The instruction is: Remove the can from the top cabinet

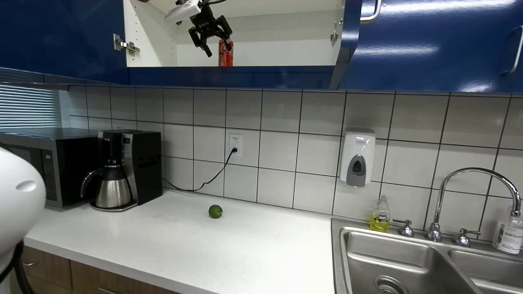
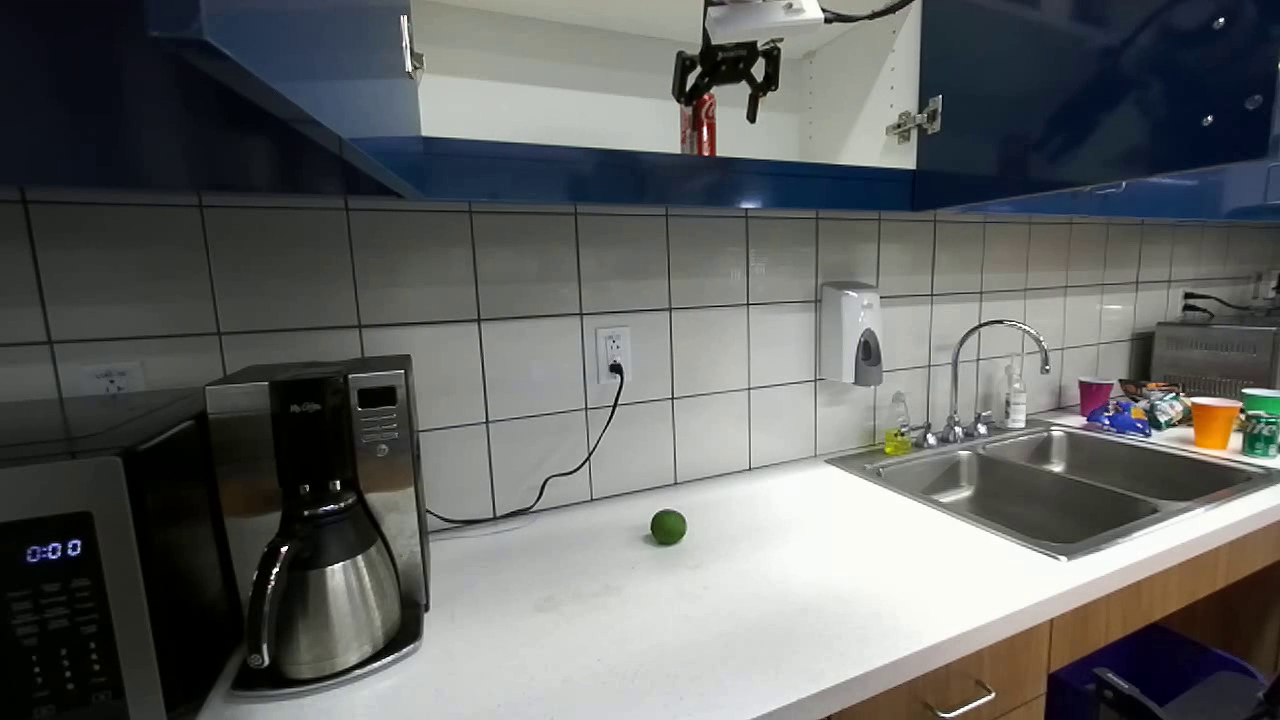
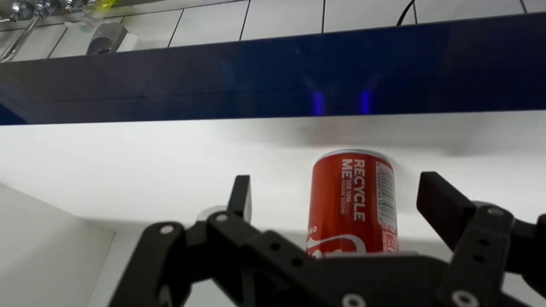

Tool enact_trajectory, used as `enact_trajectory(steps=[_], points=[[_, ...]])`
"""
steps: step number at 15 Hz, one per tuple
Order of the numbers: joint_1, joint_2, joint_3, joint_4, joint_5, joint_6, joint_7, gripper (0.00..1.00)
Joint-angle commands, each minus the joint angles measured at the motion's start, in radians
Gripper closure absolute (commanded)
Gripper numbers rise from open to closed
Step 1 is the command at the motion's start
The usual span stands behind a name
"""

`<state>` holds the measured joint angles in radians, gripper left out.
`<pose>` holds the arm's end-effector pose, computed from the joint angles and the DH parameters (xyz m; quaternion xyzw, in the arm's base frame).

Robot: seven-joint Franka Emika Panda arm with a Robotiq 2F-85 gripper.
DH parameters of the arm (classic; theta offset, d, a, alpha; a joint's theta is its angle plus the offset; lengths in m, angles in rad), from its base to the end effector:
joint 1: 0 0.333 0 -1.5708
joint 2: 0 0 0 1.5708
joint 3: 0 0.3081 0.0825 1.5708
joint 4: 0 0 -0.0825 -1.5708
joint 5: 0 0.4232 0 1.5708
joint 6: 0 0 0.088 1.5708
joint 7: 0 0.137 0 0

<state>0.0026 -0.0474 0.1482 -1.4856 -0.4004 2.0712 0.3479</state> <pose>0.6248 0.0669 0.7300 0.9299 -0.0544 0.3443 0.1175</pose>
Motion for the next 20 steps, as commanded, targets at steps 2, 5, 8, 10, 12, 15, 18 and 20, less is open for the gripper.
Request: enact_trajectory(steps=[2, 5, 8, 10, 12, 15, 18, 20], points=[[0.037, 0.092, -0.02, 0.117, -0.044, 0.007, 0.036, 0.0], [0.029, 0.128, -0.005, 0.157, -0.054, 0.009, 0.039, 0.0], [0.034, 0.159, -0.005, 0.192, -0.062, 0.011, 0.044, 0.0], [0.037, 0.176, -0.006, 0.211, -0.065, 0.011, 0.047, 0.0], [0.039, 0.189, -0.006, 0.226, -0.067, 0.01, 0.049, 0.0], [0.045, 0.207, -0.007, 0.247, -0.069, 0.011, 0.052, 0.0], [0.051, 0.221, -0.008, 0.266, -0.068, 0.011, 0.054, 0.0], [0.052, 0.227, -0.009, 0.272, -0.066, 0.015, 0.051, 0.26]])
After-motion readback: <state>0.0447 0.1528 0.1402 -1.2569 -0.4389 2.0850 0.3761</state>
